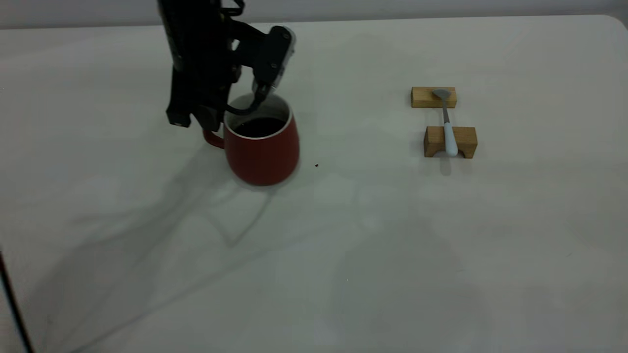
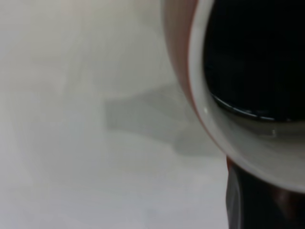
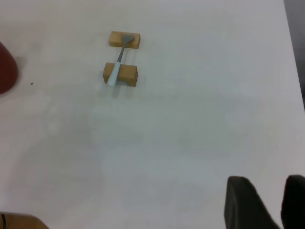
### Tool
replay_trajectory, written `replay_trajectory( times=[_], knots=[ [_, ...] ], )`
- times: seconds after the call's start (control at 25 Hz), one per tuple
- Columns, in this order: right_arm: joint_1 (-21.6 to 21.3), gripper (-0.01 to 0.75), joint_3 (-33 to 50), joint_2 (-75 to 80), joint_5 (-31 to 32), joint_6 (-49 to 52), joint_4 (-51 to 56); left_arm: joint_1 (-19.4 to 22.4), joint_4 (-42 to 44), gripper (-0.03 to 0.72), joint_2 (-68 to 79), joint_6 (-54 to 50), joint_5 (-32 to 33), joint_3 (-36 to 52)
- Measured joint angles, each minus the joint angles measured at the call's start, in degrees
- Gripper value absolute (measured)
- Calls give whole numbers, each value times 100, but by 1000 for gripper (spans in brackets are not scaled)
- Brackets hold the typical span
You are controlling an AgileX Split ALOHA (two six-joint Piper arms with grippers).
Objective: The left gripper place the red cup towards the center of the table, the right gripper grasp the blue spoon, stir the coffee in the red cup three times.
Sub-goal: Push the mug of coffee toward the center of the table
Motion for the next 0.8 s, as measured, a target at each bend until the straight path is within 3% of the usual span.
replay_trajectory(
  times=[0.24,0.56,0.8],
  knots=[
    [0,237,0,0,0,0,0,-49,-166,253,0,0,21,0],
    [0,237,0,0,0,0,0,-50,-254,447,-40,-33,191,0],
    [0,237,0,0,0,0,0,-50,-261,553,-643,-841,978,-234]
  ],
)
